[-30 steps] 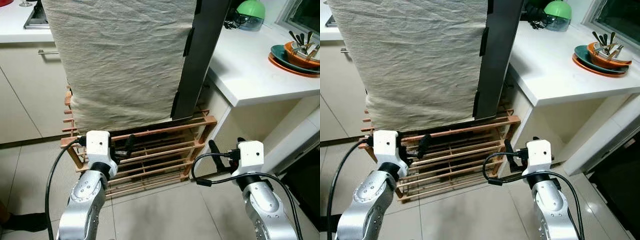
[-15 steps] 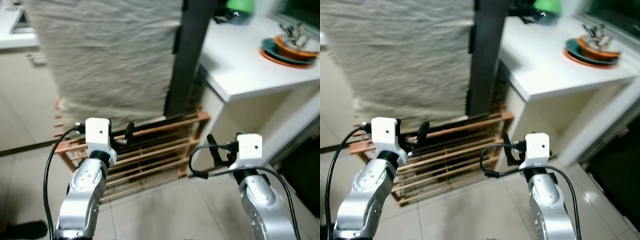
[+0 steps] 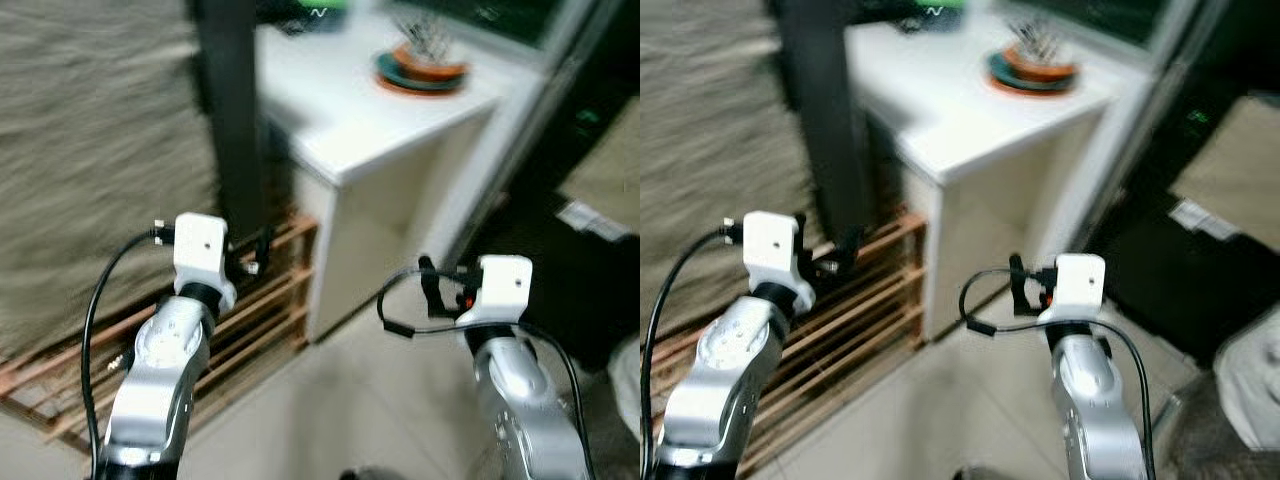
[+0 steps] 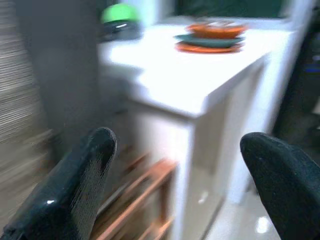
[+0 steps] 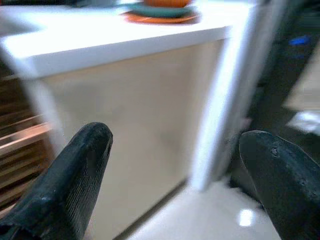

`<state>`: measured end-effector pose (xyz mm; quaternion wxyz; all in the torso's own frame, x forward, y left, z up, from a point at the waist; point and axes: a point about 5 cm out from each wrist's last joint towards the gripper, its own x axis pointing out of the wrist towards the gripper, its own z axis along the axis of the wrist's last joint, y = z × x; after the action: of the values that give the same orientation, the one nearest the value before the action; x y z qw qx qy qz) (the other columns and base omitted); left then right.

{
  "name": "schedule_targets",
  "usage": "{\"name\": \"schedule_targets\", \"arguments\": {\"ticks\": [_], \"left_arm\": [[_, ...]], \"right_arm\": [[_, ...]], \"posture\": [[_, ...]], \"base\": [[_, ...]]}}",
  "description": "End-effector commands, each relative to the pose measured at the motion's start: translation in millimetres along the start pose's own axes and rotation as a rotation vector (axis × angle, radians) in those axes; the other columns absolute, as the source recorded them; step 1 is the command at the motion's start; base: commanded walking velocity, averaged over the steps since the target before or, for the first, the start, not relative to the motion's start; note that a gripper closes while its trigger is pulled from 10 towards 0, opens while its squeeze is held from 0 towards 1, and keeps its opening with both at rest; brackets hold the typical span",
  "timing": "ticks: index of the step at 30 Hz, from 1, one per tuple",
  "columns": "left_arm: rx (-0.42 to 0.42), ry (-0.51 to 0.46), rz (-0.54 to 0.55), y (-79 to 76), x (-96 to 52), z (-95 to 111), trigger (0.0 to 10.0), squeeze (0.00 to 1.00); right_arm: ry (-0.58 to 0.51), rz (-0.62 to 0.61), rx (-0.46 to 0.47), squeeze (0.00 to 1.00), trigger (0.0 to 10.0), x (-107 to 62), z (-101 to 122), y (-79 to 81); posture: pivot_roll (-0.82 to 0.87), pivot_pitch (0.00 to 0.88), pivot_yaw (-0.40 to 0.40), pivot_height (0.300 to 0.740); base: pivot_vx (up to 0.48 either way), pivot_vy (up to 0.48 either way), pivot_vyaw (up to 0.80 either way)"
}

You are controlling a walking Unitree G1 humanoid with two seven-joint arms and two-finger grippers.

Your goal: Clothes washing

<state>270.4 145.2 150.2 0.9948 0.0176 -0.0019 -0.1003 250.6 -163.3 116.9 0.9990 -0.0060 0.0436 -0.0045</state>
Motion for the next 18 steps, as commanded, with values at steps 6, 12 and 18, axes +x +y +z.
{"name": "schedule_targets", "arguments": {"ticks": [6,12,18], "left_arm": [[0.035,0.007,-0.023,-3.6,-0.8,3.1,10.0,0.0],[0.014,0.01,-0.001,0.2,-3.8,5.0,10.0,0.0],[0.003,0.038,-0.007,2.1,-7.2,0.7,10.0,0.0]], "right_arm": [[-0.033,-0.007,-0.027,0.0,10.0,1.9,8.6,-2.6],[-0.037,0.004,-0.013,0.0,10.0,0.3,9.9,1.4],[-0.023,0.015,-0.035,0.0,10.0,1.8,9.8,2.8]], "posture": [[-0.02,0.0,-0.028,0.74],[-0.02,0.0,-0.03,0.74],[-0.02,0.0,-0.032,0.74]], "base": [[0.094,0.0,-0.8],[0.0,0.0,-0.14],[0.0,0.0,0.0]]}}
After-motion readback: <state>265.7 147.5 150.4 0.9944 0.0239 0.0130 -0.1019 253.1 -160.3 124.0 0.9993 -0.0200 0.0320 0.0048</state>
